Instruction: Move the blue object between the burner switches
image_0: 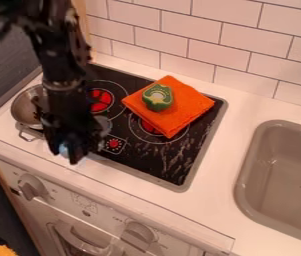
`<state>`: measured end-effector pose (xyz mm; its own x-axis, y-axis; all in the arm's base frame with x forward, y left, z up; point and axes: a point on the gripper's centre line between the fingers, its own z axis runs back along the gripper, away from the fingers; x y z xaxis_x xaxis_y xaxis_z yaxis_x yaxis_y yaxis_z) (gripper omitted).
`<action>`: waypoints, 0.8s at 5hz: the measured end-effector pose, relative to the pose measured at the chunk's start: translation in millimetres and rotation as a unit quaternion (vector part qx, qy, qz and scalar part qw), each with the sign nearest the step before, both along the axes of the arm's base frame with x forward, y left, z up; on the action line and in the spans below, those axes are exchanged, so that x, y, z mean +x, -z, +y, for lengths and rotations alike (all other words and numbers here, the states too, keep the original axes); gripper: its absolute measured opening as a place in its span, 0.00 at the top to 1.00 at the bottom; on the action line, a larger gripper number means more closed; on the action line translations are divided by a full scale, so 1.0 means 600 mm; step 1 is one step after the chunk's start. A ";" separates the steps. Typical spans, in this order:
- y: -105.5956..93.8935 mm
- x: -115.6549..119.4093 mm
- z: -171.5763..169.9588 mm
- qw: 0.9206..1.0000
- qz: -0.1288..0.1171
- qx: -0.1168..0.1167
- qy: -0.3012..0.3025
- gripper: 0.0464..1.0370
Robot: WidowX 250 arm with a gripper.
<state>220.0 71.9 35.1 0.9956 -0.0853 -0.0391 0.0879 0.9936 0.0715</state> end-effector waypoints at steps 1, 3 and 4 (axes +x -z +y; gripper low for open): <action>0.002 0.007 -0.006 1.000 -0.012 0.010 0.003 0.61; 0.004 0.023 -0.020 1.000 -0.026 0.001 -0.002 0.61; 0.005 0.029 -0.019 1.000 -0.028 0.000 -0.005 0.54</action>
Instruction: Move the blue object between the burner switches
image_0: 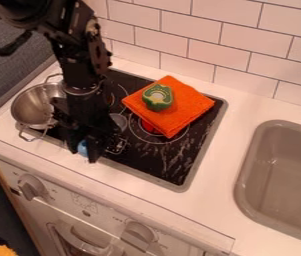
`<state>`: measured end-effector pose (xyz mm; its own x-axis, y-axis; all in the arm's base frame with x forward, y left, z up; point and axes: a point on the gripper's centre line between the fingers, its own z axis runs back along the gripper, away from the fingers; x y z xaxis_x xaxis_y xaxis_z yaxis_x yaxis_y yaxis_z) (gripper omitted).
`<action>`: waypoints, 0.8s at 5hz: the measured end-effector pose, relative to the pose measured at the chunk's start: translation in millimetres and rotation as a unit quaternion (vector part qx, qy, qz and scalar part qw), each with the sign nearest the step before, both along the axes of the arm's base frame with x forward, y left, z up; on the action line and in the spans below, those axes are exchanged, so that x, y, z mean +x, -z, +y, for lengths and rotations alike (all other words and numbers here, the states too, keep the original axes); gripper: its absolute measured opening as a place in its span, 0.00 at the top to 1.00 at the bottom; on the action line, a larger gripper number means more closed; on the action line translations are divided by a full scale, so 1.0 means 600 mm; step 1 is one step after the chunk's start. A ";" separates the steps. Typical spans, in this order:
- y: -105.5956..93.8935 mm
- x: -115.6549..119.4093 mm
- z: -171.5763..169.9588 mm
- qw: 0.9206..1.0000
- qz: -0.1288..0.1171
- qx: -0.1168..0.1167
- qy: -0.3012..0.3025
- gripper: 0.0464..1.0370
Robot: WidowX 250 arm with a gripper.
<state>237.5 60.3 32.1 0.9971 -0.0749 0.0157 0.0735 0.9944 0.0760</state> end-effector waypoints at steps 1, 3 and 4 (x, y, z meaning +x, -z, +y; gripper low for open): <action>0.007 -0.001 0.001 1.000 0.011 0.000 0.000 0.23; -0.037 0.006 0.001 1.000 -0.009 -0.004 0.008 0.03; -0.056 0.011 0.034 1.000 -0.014 -0.015 -0.012 0.04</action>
